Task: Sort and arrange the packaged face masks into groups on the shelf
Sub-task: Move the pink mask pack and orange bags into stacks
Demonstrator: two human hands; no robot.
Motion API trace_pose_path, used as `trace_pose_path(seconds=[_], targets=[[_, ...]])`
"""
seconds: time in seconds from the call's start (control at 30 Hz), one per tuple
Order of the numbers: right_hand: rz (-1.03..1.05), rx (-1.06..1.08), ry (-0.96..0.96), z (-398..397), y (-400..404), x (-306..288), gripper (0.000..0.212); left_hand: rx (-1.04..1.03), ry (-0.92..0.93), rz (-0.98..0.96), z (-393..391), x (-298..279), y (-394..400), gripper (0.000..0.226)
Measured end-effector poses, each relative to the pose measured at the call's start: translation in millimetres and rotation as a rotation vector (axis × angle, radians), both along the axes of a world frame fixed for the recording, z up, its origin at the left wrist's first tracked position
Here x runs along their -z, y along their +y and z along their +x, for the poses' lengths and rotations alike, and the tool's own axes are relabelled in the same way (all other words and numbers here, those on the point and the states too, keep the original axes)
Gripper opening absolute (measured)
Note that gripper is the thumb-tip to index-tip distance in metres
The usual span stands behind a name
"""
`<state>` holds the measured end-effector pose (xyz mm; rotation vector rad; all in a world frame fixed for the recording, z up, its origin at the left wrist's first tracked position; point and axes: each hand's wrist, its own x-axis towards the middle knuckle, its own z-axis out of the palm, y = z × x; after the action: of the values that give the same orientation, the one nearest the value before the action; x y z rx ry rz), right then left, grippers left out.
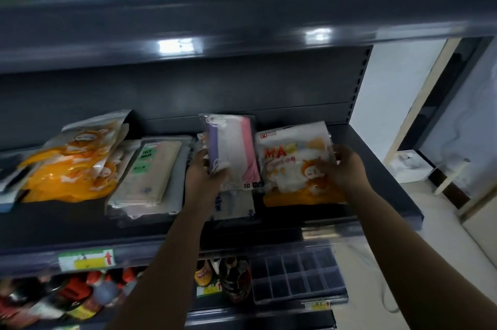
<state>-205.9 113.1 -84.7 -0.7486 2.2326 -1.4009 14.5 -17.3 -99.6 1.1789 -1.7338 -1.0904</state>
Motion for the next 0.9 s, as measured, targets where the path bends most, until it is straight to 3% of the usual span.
trace_pose_path(seconds=[0.2,0.37,0.5,0.63,0.9], targets=[[-0.172,-0.055,-0.062,0,14,-5,0.037,-0.148,0.114,-0.109,19,-14,40,0.038],[-0.312,-0.16,-0.117,21,15,-7,0.023,-0.293,0.262,-0.064,60,-12,71,0.044],[-0.327,-0.333,-0.223,53,7,0,0.041,-0.42,0.36,-0.017,101,-10,99,0.045],[-0.316,-0.407,-0.31,91,2,1,0.033,-0.536,0.362,-0.038,143,-7,118,0.037],[-0.347,-0.534,-0.321,159,-9,-9,0.038,-0.589,0.446,-0.051,205,-10,136,0.045]])
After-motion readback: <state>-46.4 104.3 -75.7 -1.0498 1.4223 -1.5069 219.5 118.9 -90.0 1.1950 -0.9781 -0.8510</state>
